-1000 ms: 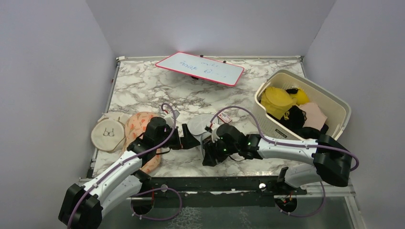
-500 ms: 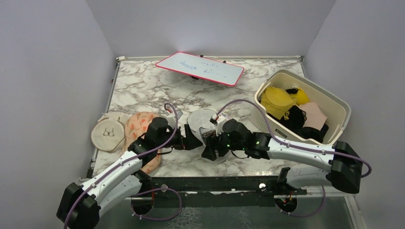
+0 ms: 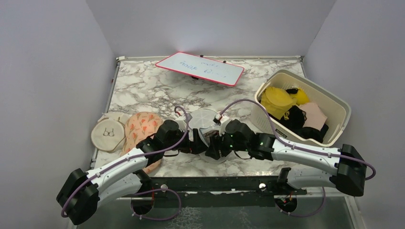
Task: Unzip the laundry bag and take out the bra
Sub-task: Adjust the laundry bag at the center of the board.
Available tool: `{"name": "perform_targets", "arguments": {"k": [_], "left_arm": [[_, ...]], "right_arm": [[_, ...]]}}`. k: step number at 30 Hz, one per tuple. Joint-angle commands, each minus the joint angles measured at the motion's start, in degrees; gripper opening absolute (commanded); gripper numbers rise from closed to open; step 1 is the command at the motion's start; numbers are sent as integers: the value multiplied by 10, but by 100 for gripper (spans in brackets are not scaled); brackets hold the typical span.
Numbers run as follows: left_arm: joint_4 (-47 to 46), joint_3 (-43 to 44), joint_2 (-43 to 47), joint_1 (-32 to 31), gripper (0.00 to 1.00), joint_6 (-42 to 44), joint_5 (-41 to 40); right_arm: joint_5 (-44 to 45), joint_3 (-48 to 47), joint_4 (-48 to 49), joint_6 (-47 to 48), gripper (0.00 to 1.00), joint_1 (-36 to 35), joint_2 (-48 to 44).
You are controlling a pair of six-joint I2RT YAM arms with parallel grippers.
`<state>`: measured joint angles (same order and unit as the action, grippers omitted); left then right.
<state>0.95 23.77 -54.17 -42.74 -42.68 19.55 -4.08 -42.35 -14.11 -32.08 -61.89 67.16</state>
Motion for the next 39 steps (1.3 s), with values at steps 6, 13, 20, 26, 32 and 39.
{"name": "perform_targets", "arguments": {"k": [6,13,20,26,32,39], "left_arm": [[-11,6,32,-6,75,4,-47],[-26,4,15,-12,80,4,-41],[-40,-28,18,-18,47,-7,-41],[-53,-53,38,-25,30,-15,-32],[-59,-62,40,-28,25,-18,-27],[-63,-65,42,-30,23,-17,-27]], "right_arm": [[-73,62,77,-30,49,-2,28],[-94,63,89,-31,48,-3,54],[-28,46,40,-34,50,-2,-5],[96,23,-4,-35,63,-2,-53],[148,-31,-41,6,62,-1,5],[220,-130,-119,76,59,0,116]]}}
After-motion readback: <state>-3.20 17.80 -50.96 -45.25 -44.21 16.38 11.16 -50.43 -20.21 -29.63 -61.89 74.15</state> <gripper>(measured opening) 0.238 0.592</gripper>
